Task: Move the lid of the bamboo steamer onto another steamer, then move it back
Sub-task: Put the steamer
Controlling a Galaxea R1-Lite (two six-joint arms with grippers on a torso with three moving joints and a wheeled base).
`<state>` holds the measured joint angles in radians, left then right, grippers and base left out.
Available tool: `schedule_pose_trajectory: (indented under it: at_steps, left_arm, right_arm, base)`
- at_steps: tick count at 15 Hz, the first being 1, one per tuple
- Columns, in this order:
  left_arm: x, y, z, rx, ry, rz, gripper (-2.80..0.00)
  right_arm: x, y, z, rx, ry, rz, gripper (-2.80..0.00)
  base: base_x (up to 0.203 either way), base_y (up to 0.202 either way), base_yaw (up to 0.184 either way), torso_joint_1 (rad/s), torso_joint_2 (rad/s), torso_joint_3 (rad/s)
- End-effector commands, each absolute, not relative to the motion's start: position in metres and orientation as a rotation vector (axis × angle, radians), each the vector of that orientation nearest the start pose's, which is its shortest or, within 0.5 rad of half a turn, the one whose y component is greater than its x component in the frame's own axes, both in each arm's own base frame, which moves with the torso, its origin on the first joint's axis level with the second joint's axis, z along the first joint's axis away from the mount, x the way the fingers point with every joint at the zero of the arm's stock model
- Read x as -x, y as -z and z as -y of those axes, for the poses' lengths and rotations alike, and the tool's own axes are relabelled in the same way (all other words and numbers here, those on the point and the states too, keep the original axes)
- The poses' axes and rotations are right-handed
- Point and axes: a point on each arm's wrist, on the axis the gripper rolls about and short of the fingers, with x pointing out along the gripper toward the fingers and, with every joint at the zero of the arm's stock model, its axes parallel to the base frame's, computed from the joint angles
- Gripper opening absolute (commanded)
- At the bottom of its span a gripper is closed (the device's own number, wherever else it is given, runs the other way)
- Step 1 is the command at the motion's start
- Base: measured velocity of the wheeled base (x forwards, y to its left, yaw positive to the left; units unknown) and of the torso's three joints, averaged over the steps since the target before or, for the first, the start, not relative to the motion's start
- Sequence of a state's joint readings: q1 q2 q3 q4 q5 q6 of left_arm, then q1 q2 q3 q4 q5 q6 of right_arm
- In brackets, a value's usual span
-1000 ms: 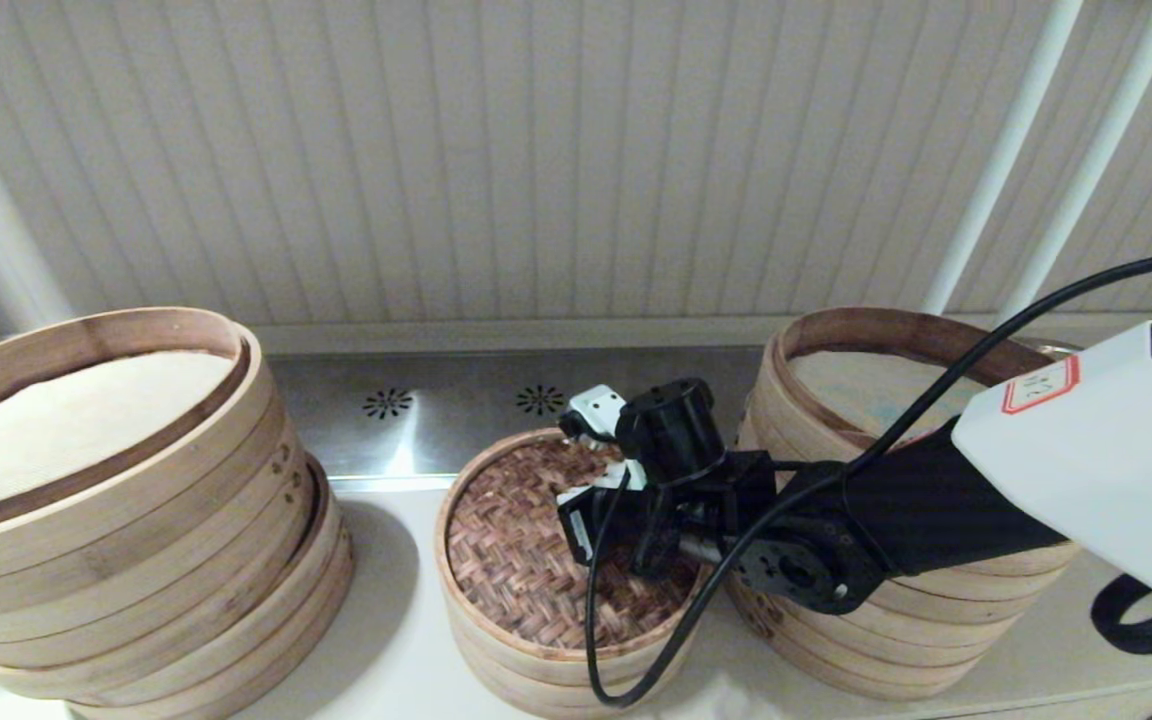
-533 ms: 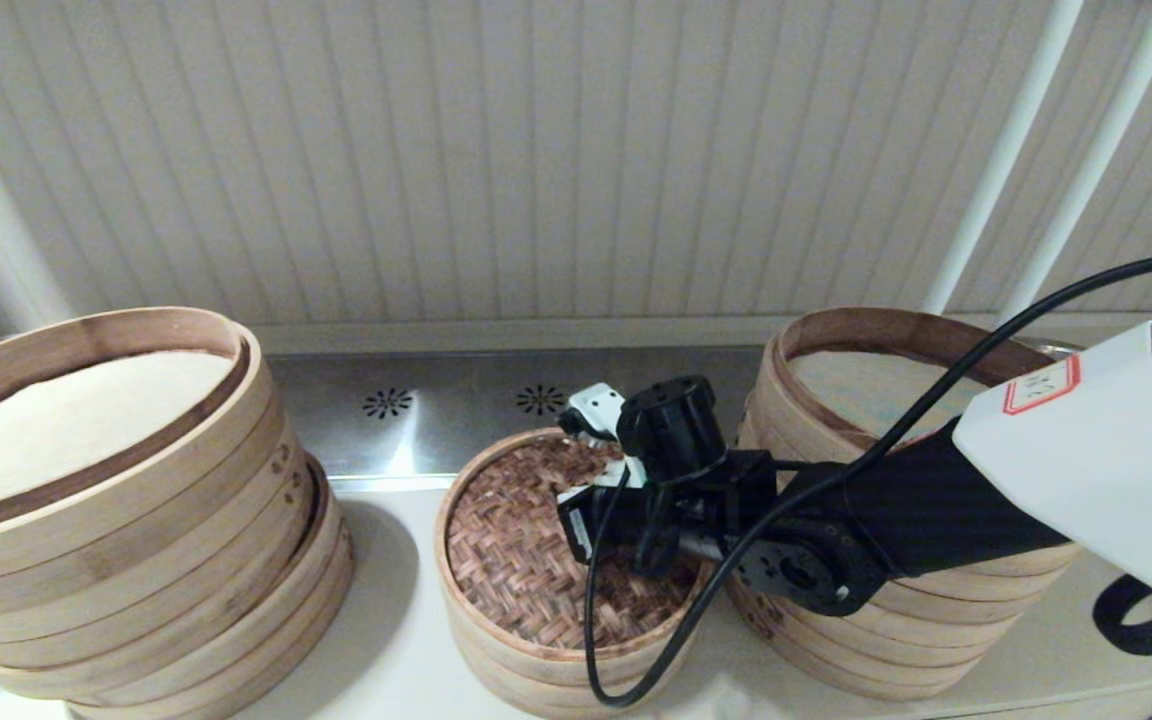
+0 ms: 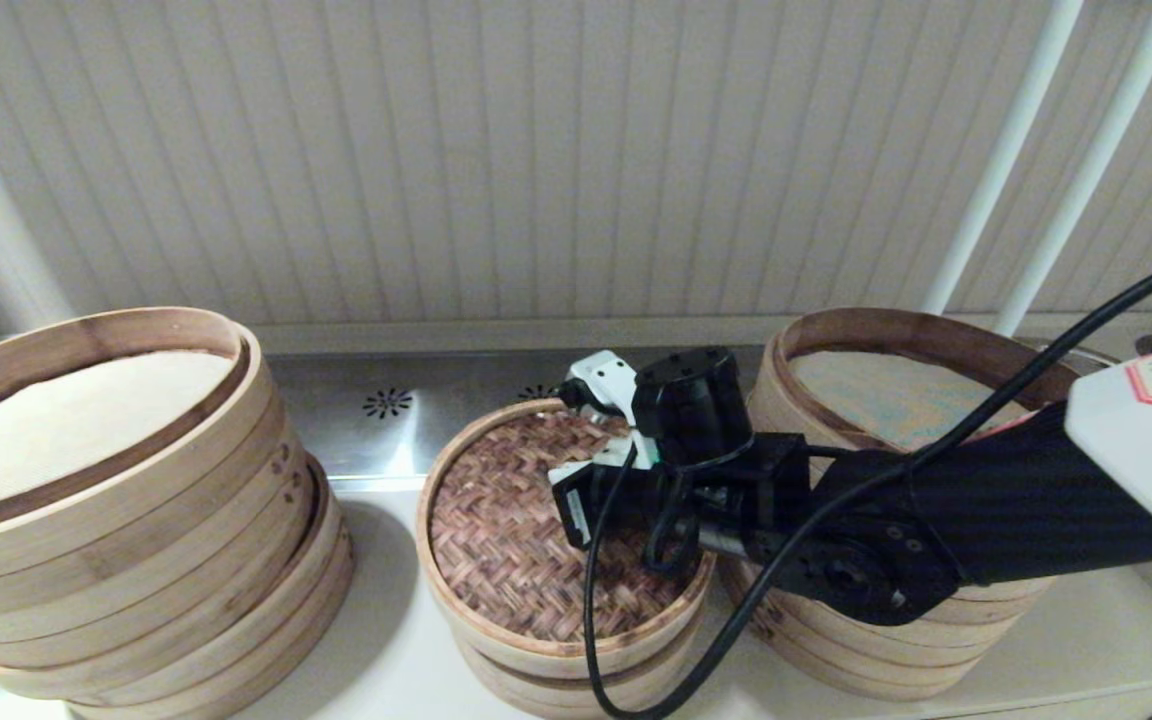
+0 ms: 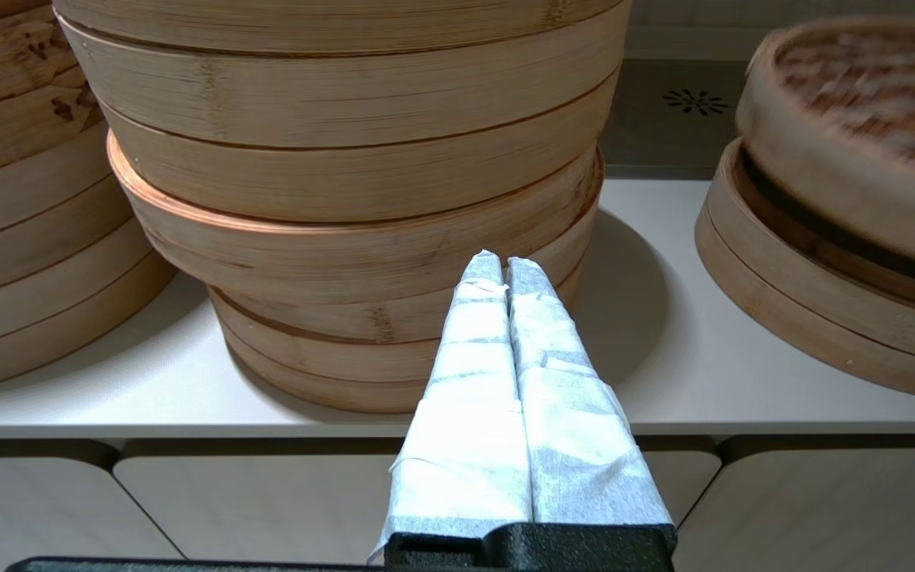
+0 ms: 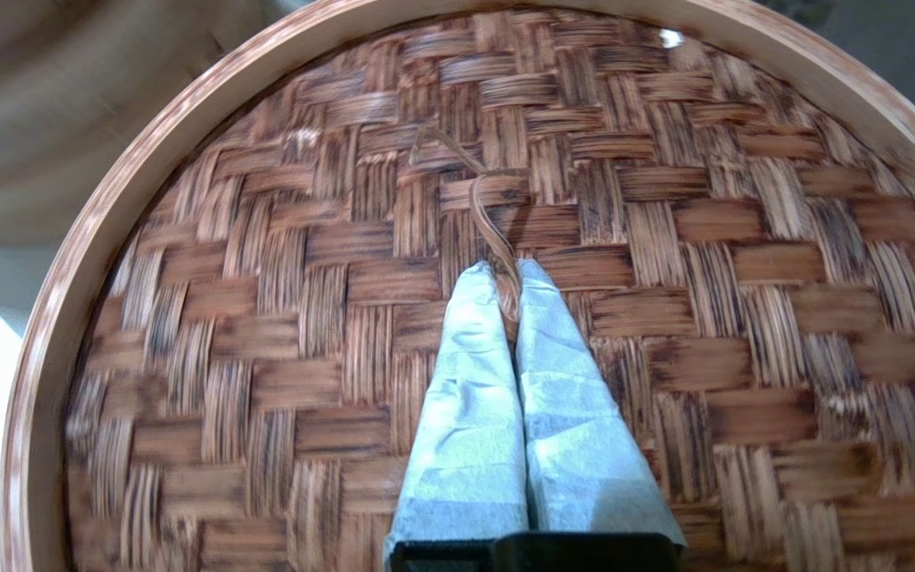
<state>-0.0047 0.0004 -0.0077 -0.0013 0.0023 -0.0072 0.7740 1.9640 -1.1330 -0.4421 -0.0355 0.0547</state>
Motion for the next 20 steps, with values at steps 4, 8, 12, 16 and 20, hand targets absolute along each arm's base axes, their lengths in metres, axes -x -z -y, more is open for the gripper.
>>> schedule_pose_trajectory:
  at_steps: [4,8,12,16,20]
  left_arm:
    - [0.023,-0.078,0.0,0.008,0.002,0.009,-2.8]
    - [0.023,-0.078,0.0,0.008,0.002,0.009,-2.8]
    - [0.023,-0.078,0.0,0.008,0.002,0.009,-2.8]
    - [0.023,-0.078,0.0,0.008,0.002,0.009,-2.8]
    - [0.023,-0.078,0.0,0.008,0.002,0.009,-2.8]
  right_arm:
    - [-0.246,-0.201,-0.266,0.065,-0.737,-0.227,-2.8]
    - [-0.232,-0.214,-0.264,0.084,-0.725,-0.17,-2.8]
    - [-0.225,-0.23,-0.261,0.08,-0.691,-0.084,-2.8]
    - [-0.221,-0.238,-0.258,0.085,-0.658,-0.048,-2.8]
    - [-0.221,-0.256,-0.25,0.078,-0.59,0.039,-2.8]
  base:
    - [0.0,0.0,0.0,0.0,0.0,0.0]
    - [0.0,0.0,0.0,0.0,0.0,0.0]
    - [0.0,0.0,0.0,0.0,0.0,0.0]
    - [0.0,0.0,0.0,0.0,0.0,0.0]
    - [0.0,0.0,0.0,0.0,0.0,0.0]
